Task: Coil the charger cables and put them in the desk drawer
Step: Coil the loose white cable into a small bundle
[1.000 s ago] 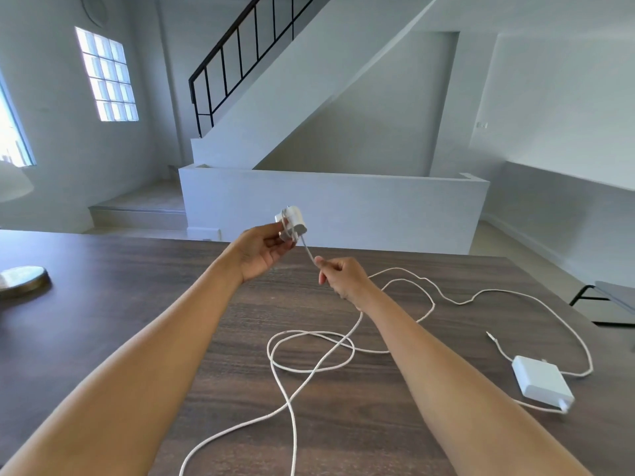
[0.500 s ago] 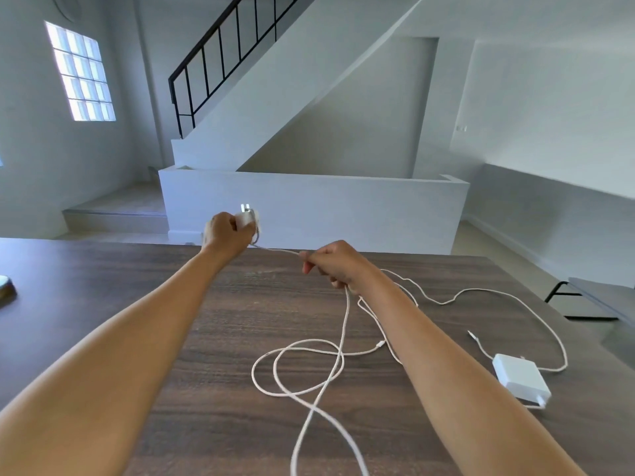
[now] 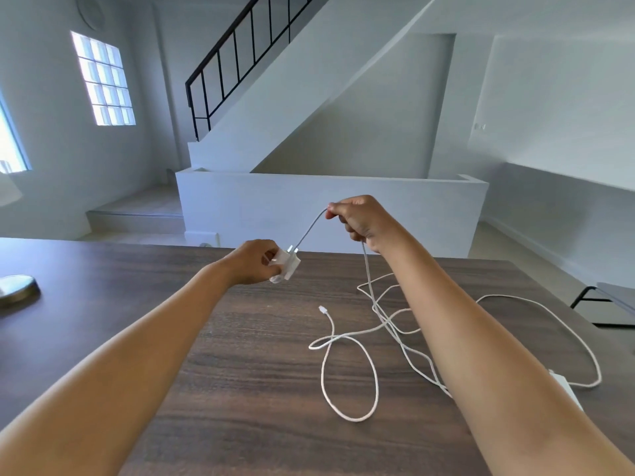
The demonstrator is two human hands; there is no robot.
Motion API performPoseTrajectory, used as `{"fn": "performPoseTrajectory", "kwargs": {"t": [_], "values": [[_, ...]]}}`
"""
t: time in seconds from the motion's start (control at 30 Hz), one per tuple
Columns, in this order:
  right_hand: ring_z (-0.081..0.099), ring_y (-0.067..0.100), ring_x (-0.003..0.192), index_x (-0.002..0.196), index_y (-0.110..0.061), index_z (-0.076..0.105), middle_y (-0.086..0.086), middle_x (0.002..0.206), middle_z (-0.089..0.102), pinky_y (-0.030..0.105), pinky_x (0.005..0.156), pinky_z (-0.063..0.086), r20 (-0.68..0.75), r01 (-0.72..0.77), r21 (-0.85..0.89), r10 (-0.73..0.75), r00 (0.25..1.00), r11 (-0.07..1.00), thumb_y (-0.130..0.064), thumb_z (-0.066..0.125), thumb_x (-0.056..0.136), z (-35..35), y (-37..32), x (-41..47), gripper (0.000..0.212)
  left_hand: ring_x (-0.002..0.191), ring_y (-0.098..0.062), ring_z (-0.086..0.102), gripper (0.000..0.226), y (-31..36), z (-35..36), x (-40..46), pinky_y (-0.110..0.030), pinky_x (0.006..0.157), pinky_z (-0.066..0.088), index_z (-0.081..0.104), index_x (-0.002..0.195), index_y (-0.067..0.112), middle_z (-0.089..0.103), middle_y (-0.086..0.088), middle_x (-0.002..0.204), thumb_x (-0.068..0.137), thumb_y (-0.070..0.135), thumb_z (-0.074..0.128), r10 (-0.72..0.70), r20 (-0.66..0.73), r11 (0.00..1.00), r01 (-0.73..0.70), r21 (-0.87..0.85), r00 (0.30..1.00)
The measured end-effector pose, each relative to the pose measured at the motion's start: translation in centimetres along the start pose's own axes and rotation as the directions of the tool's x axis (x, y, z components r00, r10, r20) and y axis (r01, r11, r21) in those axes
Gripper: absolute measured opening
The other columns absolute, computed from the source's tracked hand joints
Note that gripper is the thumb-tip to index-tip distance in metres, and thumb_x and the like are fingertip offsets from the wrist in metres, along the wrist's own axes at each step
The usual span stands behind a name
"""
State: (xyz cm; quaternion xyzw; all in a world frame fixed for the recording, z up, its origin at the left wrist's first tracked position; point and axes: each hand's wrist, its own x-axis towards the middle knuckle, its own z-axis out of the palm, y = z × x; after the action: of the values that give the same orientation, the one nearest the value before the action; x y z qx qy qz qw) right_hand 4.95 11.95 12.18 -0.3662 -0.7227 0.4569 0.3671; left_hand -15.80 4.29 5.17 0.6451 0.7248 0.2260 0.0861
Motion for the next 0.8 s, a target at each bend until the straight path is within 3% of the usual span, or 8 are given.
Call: {"fn": "performPoseTrajectory", "kwargs": {"t": [0.1, 0.17, 0.3, 0.43, 0.53, 0.63, 0.73, 0.8], "values": [[0.022, 0.012, 0.042, 0.062, -0.015, 0.063, 0.001, 0.054, 0.03, 0.016, 0.036, 0.018, -0.084, -0.001, -0.042, -0.003, 0.996, 0.999, -0.021, 0.057, 0.093, 0.1, 0.8, 1.1, 0.032, 0.102, -0.024, 0.064, 0.026, 0.4, -0.8, -0.6, -0.039, 0.092, 0.052, 0.065, 0.109, 0.013, 0.068, -0.004, 0.104, 0.084, 0.022, 0.068, 0.061, 0.209, 0.993, -0.038, -0.112, 0.976], [0.024, 0.007, 0.032, 0.06, -0.017, 0.062, -0.001, 0.048, 0.032, 0.014, 0.032, 0.021, -0.13, -0.019, -0.044, 0.013, 0.991, 0.999, -0.021, 0.057, 0.094, 0.2, 1.5, 1.5, 0.034, 0.104, -0.02, 0.065, 0.03, 1.0, -1.3, -1.4, -0.033, 0.091, 0.054, 0.064, 0.115, 0.012, 0.069, -0.004, 0.109, 0.086, 0.018, 0.068, 0.112, 0.308, 0.946, -0.006, -0.324, 0.945], [0.029, 0.001, 0.032, 0.061, -0.018, 0.061, -0.014, 0.03, 0.034, 0.014, 0.036, 0.025, -0.168, -0.071, -0.039, 0.064, 0.984, 0.997, -0.022, 0.058, 0.094, 0.6, 2.9, 1.6, 0.034, 0.1, -0.016, 0.068, 0.061, 1.4, -2.4, -2.5, -0.022, 0.081, 0.054, 0.06, 0.12, 0.003, 0.071, -0.004, 0.107, 0.067, 0.027, 0.077, 0.221, 0.416, 0.685, 0.163, -0.71, 0.882], [0.031, 0.003, 0.05, 0.062, -0.019, 0.063, -0.007, 0.061, 0.052, 0.018, 0.048, 0.025, -0.135, -0.089, -0.034, 0.083, 0.987, 0.996, -0.027, 0.062, 0.092, 1.6, 4.3, 1.1, 0.031, 0.094, -0.021, 0.071, 0.07, 0.5, -2.7, -2.2, -0.026, 0.079, 0.057, 0.066, 0.111, -0.001, 0.07, -0.015, 0.105, 0.053, 0.029, 0.091, 0.235, 0.316, 0.39, 0.208, -0.897, 0.919], [0.029, 0.002, 0.042, 0.065, -0.018, 0.065, -0.015, 0.045, 0.047, 0.016, 0.041, 0.025, -0.079, -0.121, -0.005, 0.121, 0.99, 0.993, -0.032, 0.064, 0.09, 2.5, 5.0, 0.2, 0.028, 0.09, -0.021, 0.072, 0.045, 0.7, -2.6, -2.3, -0.025, 0.074, 0.058, 0.071, 0.1, -0.001, 0.072, -0.016, 0.102, 0.062, 0.02, 0.084, 0.161, 0.193, 0.208, 0.158, -0.965, 0.968], [0.024, 0.007, 0.039, 0.068, -0.017, 0.065, -0.016, 0.023, 0.033, 0.016, 0.037, 0.022, -0.034, -0.139, -0.024, 0.138, 0.99, 0.99, -0.038, 0.062, 0.09, 3.6, 5.5, -0.7, 0.031, 0.08, -0.018, 0.073, 0.019, 1.8, -2.5, -2.3, -0.024, 0.071, 0.059, 0.066, 0.1, -0.003, 0.071, -0.014, 0.096, 0.086, 0.006, 0.057, -0.003, 0.08, 0.096, 0.08, -0.992, 0.997], [0.023, 0.009, 0.043, 0.074, -0.016, 0.069, -0.015, 0.034, 0.03, 0.02, 0.041, 0.022, 0.048, -0.156, -0.081, 0.16, 0.986, 0.984, -0.042, 0.057, 0.093, 4.5, 6.1, -1.7, 0.034, 0.074, -0.019, 0.073, 0.015, 2.3, -2.9, -1.9, -0.024, 0.064, 0.059, 0.062, 0.099, -0.004, 0.072, -0.014, 0.085, 0.091, 0.003, 0.052, -0.142, 0.044, -0.079, 0.033, -0.996, 0.989], [0.024, 0.011, 0.046, 0.076, -0.017, 0.07, -0.005, 0.05, 0.027, 0.022, 0.042, 0.022, 0.104, -0.154, -0.106, 0.165, 0.981, 0.982, -0.043, 0.053, 0.094, 4.9, 6.2, -2.4, 0.036, 0.073, -0.021, 0.074, 0.013, 2.3, -3.4, -1.4, -0.026, 0.064, 0.06, 0.061, 0.099, -0.005, 0.073, -0.016, 0.084, 0.091, 0.003, 0.055, -0.241, 0.039, -0.126, 0.009, -0.992, 0.97]]}}
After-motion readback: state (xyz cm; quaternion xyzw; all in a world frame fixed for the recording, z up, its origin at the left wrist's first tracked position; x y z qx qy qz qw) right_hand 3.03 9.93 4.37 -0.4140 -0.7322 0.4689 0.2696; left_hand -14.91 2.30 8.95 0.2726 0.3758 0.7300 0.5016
